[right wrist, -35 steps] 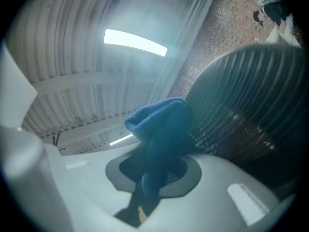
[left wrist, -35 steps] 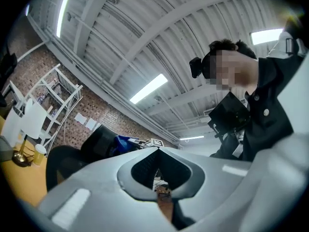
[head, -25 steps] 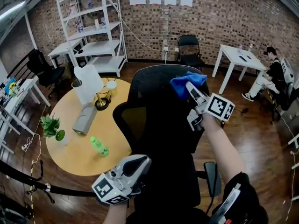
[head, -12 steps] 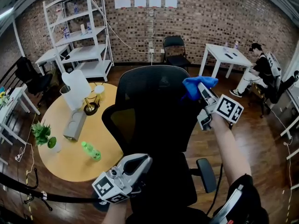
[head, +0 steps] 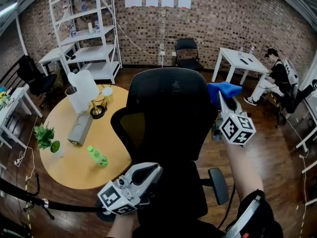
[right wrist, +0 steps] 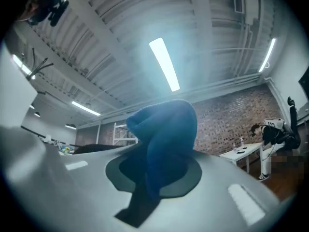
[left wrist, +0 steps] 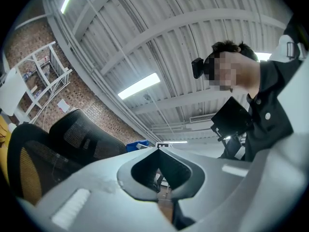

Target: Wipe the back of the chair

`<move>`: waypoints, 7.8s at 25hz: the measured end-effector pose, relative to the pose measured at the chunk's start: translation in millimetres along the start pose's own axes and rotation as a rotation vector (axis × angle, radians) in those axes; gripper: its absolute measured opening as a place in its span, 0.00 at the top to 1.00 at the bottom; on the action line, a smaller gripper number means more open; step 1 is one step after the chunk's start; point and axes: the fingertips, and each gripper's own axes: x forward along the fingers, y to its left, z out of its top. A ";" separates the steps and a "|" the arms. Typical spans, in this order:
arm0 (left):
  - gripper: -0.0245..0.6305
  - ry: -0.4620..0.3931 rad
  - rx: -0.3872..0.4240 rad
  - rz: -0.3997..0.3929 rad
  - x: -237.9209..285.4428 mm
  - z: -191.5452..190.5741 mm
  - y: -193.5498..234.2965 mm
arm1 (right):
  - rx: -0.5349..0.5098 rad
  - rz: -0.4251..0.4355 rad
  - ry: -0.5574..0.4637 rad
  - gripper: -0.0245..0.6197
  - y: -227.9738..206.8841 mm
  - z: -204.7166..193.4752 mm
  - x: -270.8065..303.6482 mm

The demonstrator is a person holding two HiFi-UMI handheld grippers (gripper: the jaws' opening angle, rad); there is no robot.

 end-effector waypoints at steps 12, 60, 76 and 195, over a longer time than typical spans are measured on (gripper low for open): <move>0.97 -0.019 0.040 0.120 -35.3 16.6 -1.7 | -0.063 0.242 0.187 0.87 108.6 -92.0 50.6; 0.97 0.075 0.107 0.291 -55.0 9.3 -16.9 | 0.349 0.597 0.455 0.87 239.1 -247.9 64.7; 0.97 0.110 0.025 0.093 8.7 -28.6 -20.6 | 0.376 0.292 0.382 0.87 49.4 -223.6 32.5; 0.97 0.181 -0.116 -0.013 48.3 -88.9 -16.2 | 0.243 0.001 0.629 0.87 -78.5 -346.3 -93.0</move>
